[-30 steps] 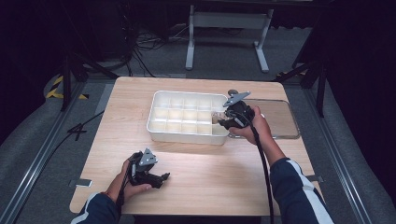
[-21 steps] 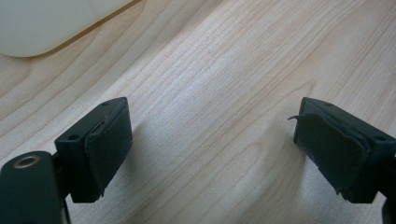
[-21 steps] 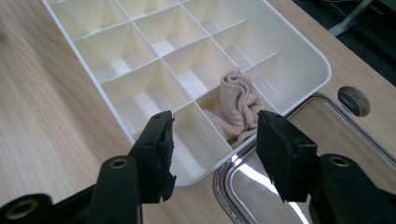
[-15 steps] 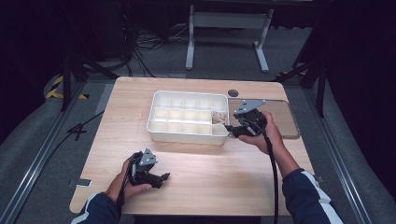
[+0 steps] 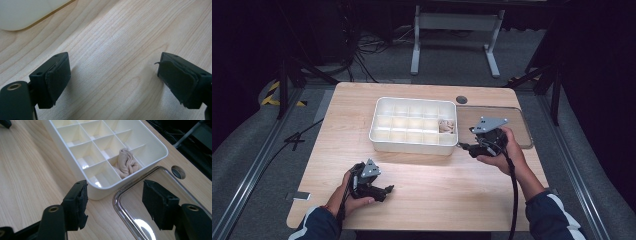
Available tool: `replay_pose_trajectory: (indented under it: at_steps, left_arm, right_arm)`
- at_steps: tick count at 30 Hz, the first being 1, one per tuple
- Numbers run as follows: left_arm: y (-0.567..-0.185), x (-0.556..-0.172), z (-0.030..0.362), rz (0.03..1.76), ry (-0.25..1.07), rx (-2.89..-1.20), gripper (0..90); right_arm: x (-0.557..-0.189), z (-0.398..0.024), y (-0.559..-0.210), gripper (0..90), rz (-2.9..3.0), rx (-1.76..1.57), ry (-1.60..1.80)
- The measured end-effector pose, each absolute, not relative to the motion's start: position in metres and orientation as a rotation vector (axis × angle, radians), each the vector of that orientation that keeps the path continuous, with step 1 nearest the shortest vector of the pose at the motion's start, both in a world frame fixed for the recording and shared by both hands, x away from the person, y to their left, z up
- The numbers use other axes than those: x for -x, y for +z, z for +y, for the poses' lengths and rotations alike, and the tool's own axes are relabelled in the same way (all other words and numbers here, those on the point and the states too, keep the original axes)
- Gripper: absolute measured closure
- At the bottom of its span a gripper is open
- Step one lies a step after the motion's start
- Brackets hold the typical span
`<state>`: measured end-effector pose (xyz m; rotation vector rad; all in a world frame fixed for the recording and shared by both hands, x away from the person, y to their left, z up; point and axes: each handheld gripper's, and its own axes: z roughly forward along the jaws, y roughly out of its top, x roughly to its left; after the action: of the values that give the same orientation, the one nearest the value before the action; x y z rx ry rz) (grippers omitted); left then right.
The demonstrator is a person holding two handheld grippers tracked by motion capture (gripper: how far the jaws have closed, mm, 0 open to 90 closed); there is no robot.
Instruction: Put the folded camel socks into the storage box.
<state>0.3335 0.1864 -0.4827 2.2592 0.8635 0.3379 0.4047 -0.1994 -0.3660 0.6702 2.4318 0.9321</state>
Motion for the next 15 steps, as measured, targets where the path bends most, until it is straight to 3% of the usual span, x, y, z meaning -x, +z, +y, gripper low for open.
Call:
replay_pose_trajectory:
  at_steps: [15]
  left_arm:
    - [-0.483, -0.333, 0.186, 0.864, 0.338, -2.259, 11.6]
  right_arm:
    - [-0.383, -0.221, -0.383, 35.2, 2.451, -0.657, 0.884]
